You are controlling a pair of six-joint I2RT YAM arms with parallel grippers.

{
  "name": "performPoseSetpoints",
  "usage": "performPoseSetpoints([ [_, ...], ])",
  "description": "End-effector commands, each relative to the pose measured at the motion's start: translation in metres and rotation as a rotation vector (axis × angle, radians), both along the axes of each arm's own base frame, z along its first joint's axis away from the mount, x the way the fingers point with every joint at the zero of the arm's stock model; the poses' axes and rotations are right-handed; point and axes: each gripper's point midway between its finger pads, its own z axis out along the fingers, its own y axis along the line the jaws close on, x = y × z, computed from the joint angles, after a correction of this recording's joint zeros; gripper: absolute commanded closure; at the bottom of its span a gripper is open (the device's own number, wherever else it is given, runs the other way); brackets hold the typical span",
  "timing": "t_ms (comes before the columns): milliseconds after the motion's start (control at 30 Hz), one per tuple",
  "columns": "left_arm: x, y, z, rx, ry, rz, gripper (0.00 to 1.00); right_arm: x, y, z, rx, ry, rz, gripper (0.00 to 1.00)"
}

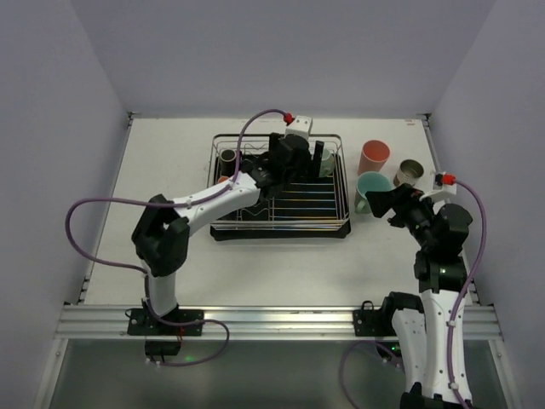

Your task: Unload the cups from the dish rack

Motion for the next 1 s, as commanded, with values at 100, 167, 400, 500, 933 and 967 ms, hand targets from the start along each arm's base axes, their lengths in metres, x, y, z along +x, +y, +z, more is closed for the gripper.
performPoseSetpoints([
  [100, 0.070, 0.006, 0.005, 0.060, -0.089, 0.187, 0.00, -0.019, 0.034, -0.002, 0.071, -0.024, 0.191, 0.07],
  [167, 0.081, 0.006, -0.002, 0.082, -0.091, 0.202, 0.00, -0.021, 0.037, -0.004, 0.073, -0.022, 0.212, 0.05],
  [400, 0.100, 0.009, -0.029, 0.110, -0.069, 0.211, 0.00, -0.025, 0.050, -0.005, 0.071, -0.018, 0.281, 0.03],
  [500, 0.104, 0.009, -0.038, 0.105, -0.056, 0.204, 0.00, -0.026, 0.057, -0.007, 0.076, -0.006, 0.304, 0.03],
  [933, 0.110, 0.010, -0.079, 0.111, 0.003, 0.188, 0.00, -0.028, 0.075, -0.006, 0.086, 0.002, 0.349, 0.02],
  [967, 0.110, 0.010, -0.081, 0.112, 0.005, 0.187, 0.00, -0.028, 0.075, -0.004, 0.084, -0.005, 0.349, 0.02],
])
